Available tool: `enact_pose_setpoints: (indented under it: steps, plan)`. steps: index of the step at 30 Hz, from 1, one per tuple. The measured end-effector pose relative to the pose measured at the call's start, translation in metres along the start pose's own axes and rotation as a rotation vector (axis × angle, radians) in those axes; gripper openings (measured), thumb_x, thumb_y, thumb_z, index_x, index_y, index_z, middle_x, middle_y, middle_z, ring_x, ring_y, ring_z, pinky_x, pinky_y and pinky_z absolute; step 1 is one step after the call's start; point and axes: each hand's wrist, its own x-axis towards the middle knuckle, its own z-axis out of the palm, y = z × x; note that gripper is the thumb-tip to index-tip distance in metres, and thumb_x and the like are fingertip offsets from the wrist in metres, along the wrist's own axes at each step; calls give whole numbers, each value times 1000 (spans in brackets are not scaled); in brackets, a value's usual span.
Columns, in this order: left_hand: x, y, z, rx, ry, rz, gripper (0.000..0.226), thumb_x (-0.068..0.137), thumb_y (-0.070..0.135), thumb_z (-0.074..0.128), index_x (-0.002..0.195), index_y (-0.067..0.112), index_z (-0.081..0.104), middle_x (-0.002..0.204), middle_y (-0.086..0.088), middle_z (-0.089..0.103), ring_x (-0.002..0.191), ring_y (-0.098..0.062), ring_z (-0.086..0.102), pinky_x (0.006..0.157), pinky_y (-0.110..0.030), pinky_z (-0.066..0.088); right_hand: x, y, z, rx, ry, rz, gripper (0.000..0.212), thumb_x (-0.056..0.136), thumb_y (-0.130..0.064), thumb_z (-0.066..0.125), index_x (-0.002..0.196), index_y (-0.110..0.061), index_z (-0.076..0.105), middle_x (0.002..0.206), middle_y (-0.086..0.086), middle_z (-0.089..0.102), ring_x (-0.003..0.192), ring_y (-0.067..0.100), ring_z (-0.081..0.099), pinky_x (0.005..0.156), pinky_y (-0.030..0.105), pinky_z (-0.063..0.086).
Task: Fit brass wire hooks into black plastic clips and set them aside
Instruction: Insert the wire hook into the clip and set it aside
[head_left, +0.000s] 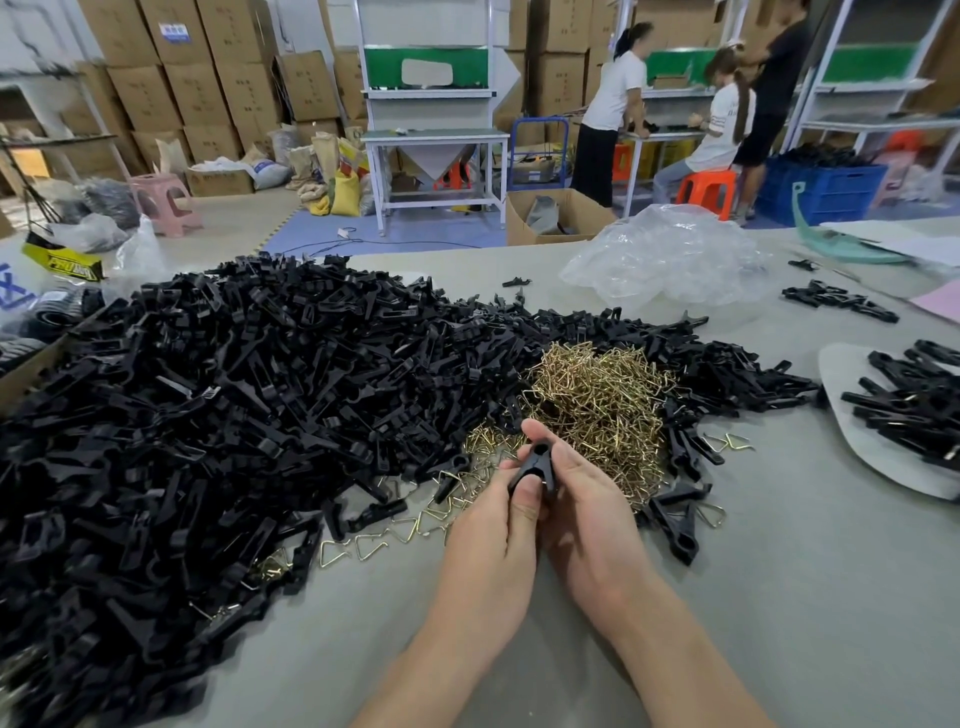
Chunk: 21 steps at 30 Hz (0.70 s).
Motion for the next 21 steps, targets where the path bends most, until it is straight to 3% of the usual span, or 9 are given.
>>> enact_pose_setpoints:
  steps: [3,8,11,16,18,21]
  plan:
    - [0,-2,0,-15,0,-4,40,101,49,35,131,37,57,117,33,63,107,9,59,90,-17,47,1,0,0,-1,-1,-1,35,104,-21,45,104,-19,80,94,6,74,88,20,67,101,46,43]
    - [-1,0,1,-3,6,1,35,99,48,36,128,44,54,111,56,50,107,27,49,85,2,35,2,1,-2,16,-3,-20,37,105,-19,44,99,-19,81,91,6,74,77,14,71,73,29,56]
    - [0,-2,1,-3,10,-9,39,100,45,38,134,36,56,104,57,51,105,26,50,84,1,36,2,3,-3,31,-3,-22,38,105,-18,43,99,-17,81,90,7,75,71,13,71,56,23,54]
    - [1,3,-1,-8,-10,-7,26,105,33,43,118,55,48,103,63,45,104,32,45,82,5,31,4,2,-3,31,0,-47,37,104,-18,44,100,-17,81,91,8,75,81,18,74,63,26,58]
    - [0,5,-2,-29,-13,-29,23,103,38,42,116,56,49,107,61,45,110,30,44,86,5,31,4,2,-3,19,-2,-54,36,104,-19,44,101,-18,80,94,10,76,89,23,75,72,32,61]
    - [-2,6,-4,-95,21,-43,26,101,48,42,124,49,54,113,49,55,111,20,52,87,-1,37,0,0,-2,-25,1,-66,32,103,-20,47,105,-21,79,104,16,76,91,26,75,70,35,61]
